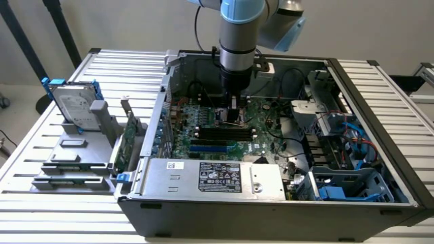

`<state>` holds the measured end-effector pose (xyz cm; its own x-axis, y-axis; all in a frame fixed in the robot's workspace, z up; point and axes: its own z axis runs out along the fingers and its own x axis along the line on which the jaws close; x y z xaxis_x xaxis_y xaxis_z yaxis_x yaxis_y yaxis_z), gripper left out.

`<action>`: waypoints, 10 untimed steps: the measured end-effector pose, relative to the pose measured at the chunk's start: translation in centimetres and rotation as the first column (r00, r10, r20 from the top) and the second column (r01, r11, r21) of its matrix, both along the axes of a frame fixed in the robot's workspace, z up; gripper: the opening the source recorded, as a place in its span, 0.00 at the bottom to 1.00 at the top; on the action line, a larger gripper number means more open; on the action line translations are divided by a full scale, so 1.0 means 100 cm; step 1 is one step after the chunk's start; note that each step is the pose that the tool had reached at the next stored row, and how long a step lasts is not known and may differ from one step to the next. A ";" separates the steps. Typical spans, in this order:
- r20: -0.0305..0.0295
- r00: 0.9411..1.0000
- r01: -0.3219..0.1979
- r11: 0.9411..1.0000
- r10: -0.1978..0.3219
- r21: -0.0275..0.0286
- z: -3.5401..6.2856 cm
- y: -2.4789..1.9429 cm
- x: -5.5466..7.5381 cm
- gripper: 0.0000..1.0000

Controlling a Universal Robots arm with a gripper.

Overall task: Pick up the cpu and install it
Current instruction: 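Place the cpu into insertion slot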

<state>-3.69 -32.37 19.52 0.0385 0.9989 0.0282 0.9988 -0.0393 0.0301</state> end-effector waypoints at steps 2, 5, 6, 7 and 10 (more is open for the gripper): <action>0.000 1.000 -0.001 1.000 0.001 0.000 -0.0001 -0.0001 0.000 0.55; 0.000 1.000 -0.005 1.000 0.005 0.000 -0.0001 -0.0002 -0.001 0.55; 0.000 1.000 -0.007 1.000 0.007 0.000 -0.0001 -0.0003 -0.001 0.55; 0.000 1.000 -0.008 1.000 0.008 0.000 -0.0001 -0.0003 -0.002 0.55; 0.000 1.000 -0.013 1.000 0.013 0.000 -0.0001 -0.0005 -0.003 0.55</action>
<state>-3.95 -32.42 19.52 0.0253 0.9993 0.0283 0.9992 -0.0262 0.0300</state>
